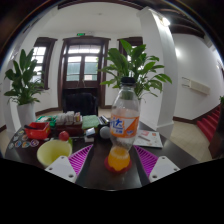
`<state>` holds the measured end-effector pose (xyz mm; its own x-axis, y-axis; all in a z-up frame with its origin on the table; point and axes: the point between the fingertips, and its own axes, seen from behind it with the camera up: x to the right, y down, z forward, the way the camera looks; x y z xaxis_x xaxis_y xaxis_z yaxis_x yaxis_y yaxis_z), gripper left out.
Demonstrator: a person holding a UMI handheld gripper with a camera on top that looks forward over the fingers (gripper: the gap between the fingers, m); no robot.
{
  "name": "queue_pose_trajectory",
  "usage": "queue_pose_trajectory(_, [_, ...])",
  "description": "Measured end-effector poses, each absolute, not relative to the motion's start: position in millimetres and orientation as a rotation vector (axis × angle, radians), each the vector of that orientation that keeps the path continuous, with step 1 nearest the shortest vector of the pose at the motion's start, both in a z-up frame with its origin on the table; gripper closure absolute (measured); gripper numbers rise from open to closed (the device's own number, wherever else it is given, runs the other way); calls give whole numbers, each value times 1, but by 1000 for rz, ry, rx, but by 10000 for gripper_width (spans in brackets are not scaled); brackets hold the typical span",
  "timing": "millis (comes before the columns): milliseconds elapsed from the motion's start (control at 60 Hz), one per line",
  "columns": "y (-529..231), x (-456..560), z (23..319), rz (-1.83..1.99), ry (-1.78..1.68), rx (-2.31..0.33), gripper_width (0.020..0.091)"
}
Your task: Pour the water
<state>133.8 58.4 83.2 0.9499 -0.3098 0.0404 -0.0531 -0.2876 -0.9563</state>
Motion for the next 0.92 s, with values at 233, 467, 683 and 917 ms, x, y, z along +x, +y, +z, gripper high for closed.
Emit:
queue_pose_trajectory(233, [-38,75,94,-159,238,-1901,326])
queue_pose_trajectory(467, [-93,19,139,-69,169,-1904,335])
queue_pose_trajectory(683, [-117,-23,182,-5,88,-1848,330])
queue_pose_trajectory(917, [-127,-22,203,-40,75,-1816,339])
